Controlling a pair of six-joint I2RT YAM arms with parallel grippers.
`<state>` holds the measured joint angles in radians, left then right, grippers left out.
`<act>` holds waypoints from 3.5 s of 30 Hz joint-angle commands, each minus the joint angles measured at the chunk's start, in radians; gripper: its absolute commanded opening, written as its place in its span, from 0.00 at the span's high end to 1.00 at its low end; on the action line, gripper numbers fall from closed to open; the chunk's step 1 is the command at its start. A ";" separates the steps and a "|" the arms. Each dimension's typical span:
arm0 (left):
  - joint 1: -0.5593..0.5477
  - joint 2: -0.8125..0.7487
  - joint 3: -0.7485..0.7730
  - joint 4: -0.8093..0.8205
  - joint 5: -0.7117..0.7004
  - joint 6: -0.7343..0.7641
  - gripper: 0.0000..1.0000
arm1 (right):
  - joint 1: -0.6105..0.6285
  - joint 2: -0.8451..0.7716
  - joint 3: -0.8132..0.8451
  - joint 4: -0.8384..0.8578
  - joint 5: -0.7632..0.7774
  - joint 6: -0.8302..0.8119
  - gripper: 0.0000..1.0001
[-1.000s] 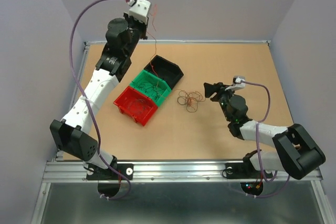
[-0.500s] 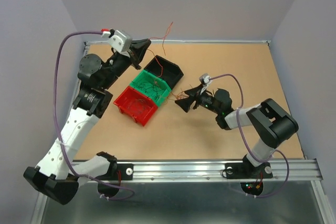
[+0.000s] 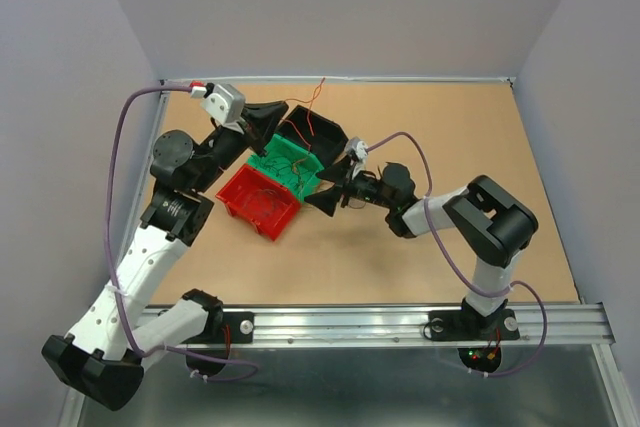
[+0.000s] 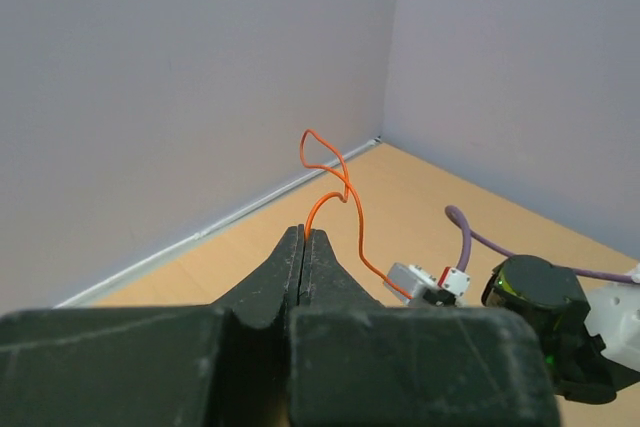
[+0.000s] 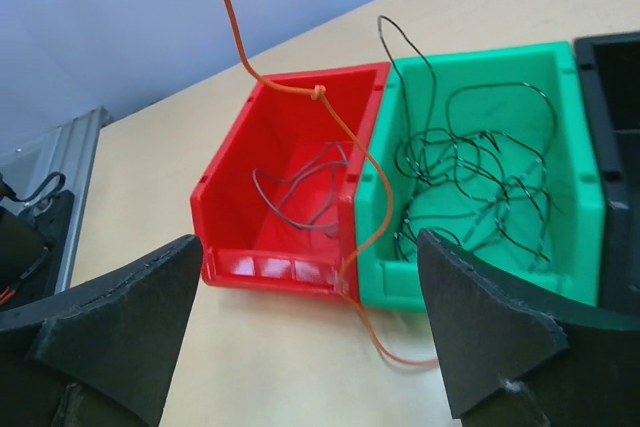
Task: Untangle the cables
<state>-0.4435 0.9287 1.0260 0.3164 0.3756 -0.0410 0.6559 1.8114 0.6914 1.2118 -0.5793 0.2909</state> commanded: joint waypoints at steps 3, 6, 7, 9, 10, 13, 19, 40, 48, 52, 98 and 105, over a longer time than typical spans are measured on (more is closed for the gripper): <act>-0.001 -0.083 -0.021 0.108 -0.007 -0.022 1.00 | 0.039 0.100 0.160 0.023 -0.008 0.020 0.10; -0.001 -0.112 -0.030 0.113 -0.023 -0.022 1.00 | 0.042 0.138 0.233 -0.043 0.007 0.024 0.14; -0.001 -0.123 -0.036 0.116 -0.032 -0.023 1.00 | 0.045 0.163 0.256 -0.096 0.007 0.016 0.14; -0.001 -0.154 -0.047 0.122 -0.053 -0.022 1.00 | 0.051 0.181 0.290 -0.144 0.012 0.001 0.19; 0.000 -0.168 -0.067 0.139 -0.064 -0.022 1.00 | 0.054 0.184 0.316 -0.165 0.021 -0.013 0.23; -0.001 -0.215 -0.113 0.193 -0.135 -0.025 1.00 | 0.059 0.174 0.310 -0.209 0.007 -0.030 0.55; -0.001 -0.090 -0.084 0.176 -0.086 0.016 1.00 | 0.059 -0.030 0.156 -0.205 0.009 -0.041 0.99; -0.333 0.381 0.082 -0.137 0.231 0.474 1.00 | 0.059 -0.938 -0.434 -0.313 0.728 0.028 0.99; -0.354 0.473 0.117 -0.178 0.191 0.507 0.90 | 0.060 -1.070 -0.489 -0.367 0.843 0.044 0.99; -0.362 0.524 0.143 -0.210 0.192 0.524 0.68 | 0.060 -1.089 -0.490 -0.377 0.839 0.048 1.00; -0.455 0.674 0.315 -0.279 0.290 0.347 1.00 | 0.059 -1.256 -0.569 -0.400 0.656 -0.071 0.51; -0.442 0.520 0.321 -0.270 0.315 0.294 1.00 | 0.060 -1.187 -0.558 -0.396 0.346 -0.148 0.22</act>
<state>-0.8867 1.5398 1.2964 0.0242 0.6518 0.3092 0.7082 0.5545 0.1318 0.7956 0.0051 0.2169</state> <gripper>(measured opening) 0.041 0.739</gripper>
